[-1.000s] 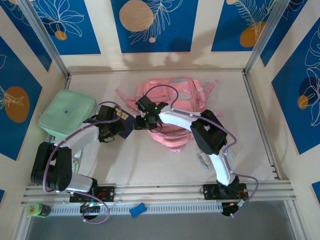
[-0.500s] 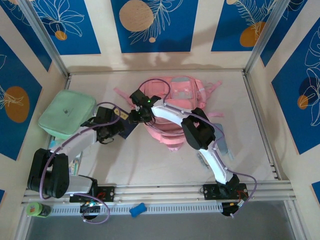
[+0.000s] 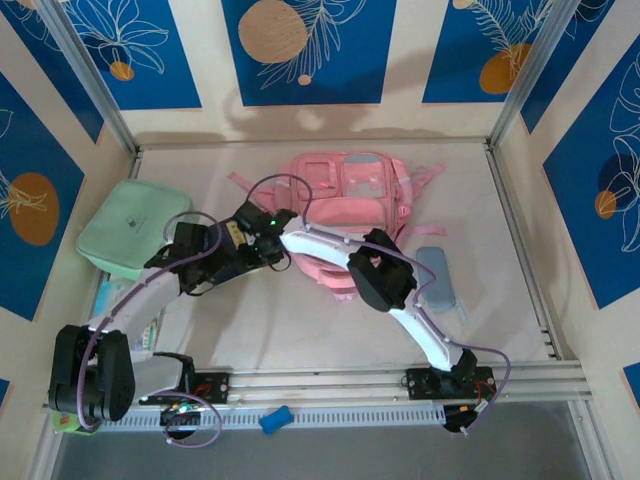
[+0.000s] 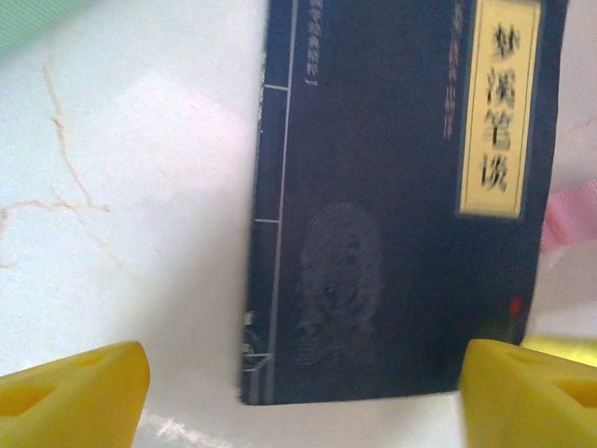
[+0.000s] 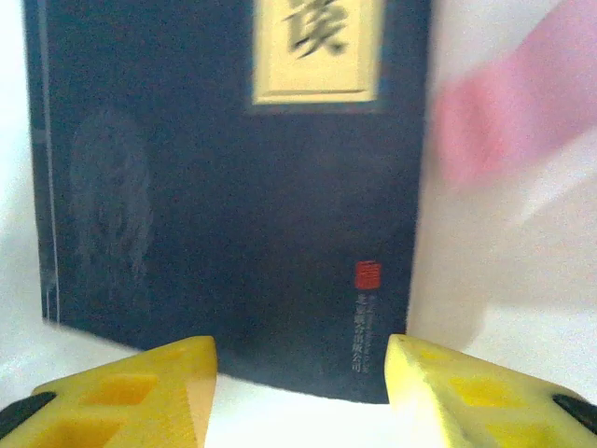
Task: Pack the student bag
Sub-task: Rotate the book at the middle-left of the table, then pick up the book from the middle-left of the table.
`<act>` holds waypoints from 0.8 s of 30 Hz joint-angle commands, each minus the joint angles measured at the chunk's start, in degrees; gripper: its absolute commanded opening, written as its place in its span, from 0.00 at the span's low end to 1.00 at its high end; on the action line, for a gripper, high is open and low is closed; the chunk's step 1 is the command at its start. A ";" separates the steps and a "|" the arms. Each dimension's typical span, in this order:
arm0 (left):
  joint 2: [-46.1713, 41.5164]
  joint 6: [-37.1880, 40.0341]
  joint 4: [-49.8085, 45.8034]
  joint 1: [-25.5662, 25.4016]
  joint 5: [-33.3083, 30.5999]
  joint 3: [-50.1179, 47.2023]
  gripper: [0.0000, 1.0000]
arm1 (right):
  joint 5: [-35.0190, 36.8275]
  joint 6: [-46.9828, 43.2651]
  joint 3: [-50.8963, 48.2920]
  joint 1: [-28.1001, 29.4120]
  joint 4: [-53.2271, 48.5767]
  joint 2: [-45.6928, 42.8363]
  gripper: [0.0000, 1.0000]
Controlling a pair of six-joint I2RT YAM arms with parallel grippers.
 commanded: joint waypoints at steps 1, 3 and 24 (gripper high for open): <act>-1.86 1.86 -1.51 1.34 0.64 -0.30 0.86 | -0.15 0.74 -0.46 -1.49 -3.11 -4.02 0.53; -1.65 2.64 -0.99 2.28 1.52 -0.31 0.86 | -0.49 1.03 -0.43 -3.25 -3.15 -3.90 0.53; 11.35 5.74 9.76 6.93 7.73 -1.76 0.66 | -9.96 2.18 7.76 -4.77 -4.15 6.57 0.50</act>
